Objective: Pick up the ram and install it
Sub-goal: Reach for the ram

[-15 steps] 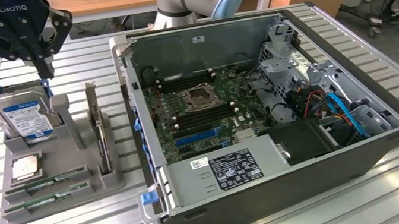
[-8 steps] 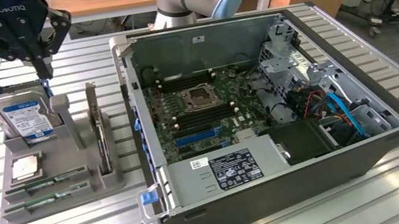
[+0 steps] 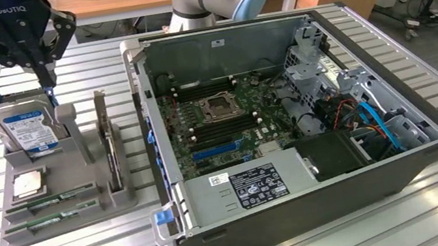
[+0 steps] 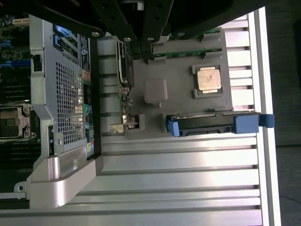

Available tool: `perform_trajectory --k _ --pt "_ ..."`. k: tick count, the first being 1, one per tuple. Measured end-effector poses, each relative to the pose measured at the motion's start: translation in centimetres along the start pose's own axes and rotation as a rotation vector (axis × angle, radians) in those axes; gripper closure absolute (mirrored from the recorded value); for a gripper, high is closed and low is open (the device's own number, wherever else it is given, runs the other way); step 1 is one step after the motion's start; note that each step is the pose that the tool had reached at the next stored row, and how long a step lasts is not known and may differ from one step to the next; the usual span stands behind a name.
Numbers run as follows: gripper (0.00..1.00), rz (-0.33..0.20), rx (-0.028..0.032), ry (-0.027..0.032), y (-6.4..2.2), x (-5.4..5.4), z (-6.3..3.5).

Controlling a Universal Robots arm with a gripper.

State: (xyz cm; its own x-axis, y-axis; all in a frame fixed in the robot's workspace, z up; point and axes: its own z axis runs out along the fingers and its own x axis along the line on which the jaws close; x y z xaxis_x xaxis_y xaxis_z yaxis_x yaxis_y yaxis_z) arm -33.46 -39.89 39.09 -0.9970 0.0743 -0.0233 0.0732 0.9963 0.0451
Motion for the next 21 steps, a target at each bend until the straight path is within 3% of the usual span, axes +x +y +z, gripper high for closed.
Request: perform_trajectory --k 11,21 --pt "0.9 0.0 0.0 0.0 -0.02 0.4 -0.01" --pt "0.9 0.0 0.0 0.0 -0.12 1.6 -0.02"
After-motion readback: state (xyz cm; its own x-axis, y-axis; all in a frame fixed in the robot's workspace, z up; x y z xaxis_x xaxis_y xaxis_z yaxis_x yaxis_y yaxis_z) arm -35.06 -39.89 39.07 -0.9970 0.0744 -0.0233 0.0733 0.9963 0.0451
